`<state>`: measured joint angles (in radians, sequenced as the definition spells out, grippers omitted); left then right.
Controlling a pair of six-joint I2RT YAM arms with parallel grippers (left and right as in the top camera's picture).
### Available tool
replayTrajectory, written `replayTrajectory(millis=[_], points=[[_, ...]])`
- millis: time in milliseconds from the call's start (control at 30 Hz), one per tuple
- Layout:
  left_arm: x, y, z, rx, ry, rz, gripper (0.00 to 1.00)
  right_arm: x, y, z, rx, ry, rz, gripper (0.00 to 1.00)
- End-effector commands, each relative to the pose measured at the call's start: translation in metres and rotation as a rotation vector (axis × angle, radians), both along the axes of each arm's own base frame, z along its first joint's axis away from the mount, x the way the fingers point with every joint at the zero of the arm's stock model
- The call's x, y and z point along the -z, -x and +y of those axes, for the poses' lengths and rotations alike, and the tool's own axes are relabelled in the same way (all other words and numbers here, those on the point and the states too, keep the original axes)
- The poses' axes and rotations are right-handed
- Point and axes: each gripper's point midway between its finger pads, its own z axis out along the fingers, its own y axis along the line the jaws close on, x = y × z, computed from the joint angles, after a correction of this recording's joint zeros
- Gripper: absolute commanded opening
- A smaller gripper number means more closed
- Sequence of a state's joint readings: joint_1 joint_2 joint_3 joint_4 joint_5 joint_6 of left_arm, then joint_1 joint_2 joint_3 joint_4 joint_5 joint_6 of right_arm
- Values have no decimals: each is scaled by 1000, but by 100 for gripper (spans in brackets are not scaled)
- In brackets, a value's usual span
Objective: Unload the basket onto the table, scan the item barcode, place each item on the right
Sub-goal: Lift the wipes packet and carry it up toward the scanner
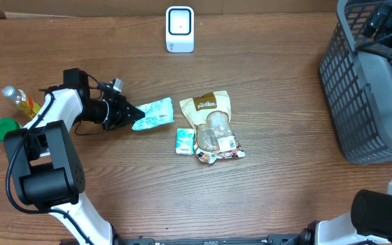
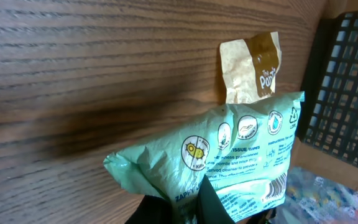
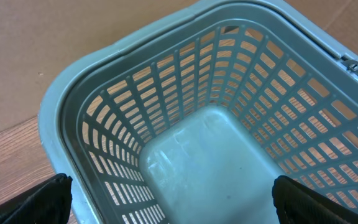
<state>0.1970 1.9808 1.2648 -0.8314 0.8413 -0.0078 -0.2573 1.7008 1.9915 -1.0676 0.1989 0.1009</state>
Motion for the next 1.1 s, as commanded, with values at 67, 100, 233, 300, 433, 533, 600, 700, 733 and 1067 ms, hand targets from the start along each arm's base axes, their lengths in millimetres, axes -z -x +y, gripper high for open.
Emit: replayTrajectory(millis=[67, 100, 233, 300, 433, 533, 600, 700, 733, 1067], points=[[-61, -12, 1, -19, -21, -162, 4, -12, 2, -1, 11, 11, -30, 100], [-70, -13, 3, -33, -38, -179, 4, -12, 2, -1, 11, 11, -30, 100], [-113, -20, 13, -116, -121, -292, 4, -12, 2, -1, 10, 11, -30, 100], [-139, -24, 17, -160, -150, -365, 4, -12, 2, -1, 11, 11, -30, 100], [-199, -35, 25, -263, -212, -569, 4, -12, 2, -1, 11, 11, -30, 100], [-256, -44, 29, -344, -270, -784, 4, -12, 2, -1, 11, 11, -30, 100], [-293, -49, 27, -383, -303, -932, 4, -12, 2, -1, 11, 11, -30, 100], [-332, -56, 23, -427, -400, -1120, 4, -12, 2, -1, 11, 11, -30, 100], [-340, -58, 19, -421, -437, -1174, 4, -12, 2, -1, 11, 11, -30, 100], [-332, -92, -28, -187, -1021, -1426, 4, -12, 2, -1, 11, 11, -30, 100]])
